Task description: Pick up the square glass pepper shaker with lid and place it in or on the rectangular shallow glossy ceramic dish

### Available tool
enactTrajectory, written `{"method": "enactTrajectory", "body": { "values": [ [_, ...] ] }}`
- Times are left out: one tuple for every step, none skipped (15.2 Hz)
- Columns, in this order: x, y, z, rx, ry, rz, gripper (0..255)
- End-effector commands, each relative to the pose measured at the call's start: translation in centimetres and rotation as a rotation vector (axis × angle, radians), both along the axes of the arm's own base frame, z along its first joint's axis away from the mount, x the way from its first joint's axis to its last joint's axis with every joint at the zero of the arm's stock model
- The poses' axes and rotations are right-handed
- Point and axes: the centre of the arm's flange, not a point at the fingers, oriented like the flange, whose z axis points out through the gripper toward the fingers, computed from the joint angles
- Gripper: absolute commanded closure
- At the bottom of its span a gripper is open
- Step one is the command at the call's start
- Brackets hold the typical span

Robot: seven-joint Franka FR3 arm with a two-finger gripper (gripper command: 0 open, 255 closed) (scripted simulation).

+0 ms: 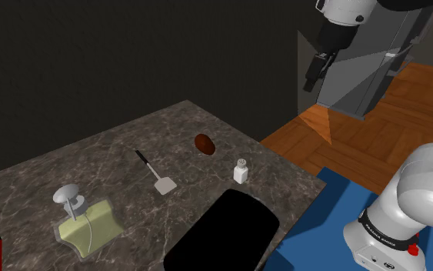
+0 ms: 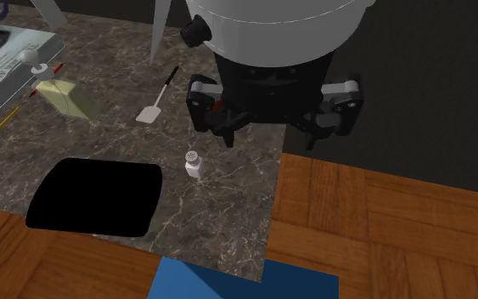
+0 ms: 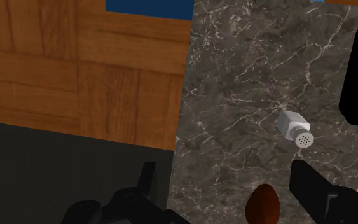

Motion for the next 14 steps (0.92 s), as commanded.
{"method": "enactTrajectory", "body": {
  "values": [
    [0.0, 0.0, 0.0, 0.0, 0.0, 0.0, 0],
    [0.3, 0.8, -1.0, -0.001, -0.004, 0.003, 0],
    [0.6, 1.5, -2.0, -0.002, -0.008, 0.007, 0],
    [0.9, 2.3, -3.1, -0.003, -0.012, 0.01, 0],
    [1.2, 3.1, -4.1, -0.004, -0.016, 0.014, 0],
    [1.5, 3.9, -5.1, -0.005, -0.02, 0.017, 0],
    [1.8, 4.6, -6.1, -0.007, -0.024, 0.021, 0],
    [2.1, 5.4, -7.2, -0.008, -0.028, 0.024, 0],
    [2.4, 6.2, -8.2, -0.009, -0.032, 0.028, 0],
    [2.7, 7.0, -9.2, -0.01, -0.036, 0.031, 0],
    [3.0, 7.7, -10.2, -0.011, -0.041, 0.034, 0],
    [3.3, 8.5, -11.2, -0.012, -0.045, 0.038, 0],
    [3.7, 9.3, -12.3, -0.013, -0.049, 0.041, 0],
    [4.0, 10.0, -13.3, -0.014, -0.053, 0.045, 0]
  ]
}}
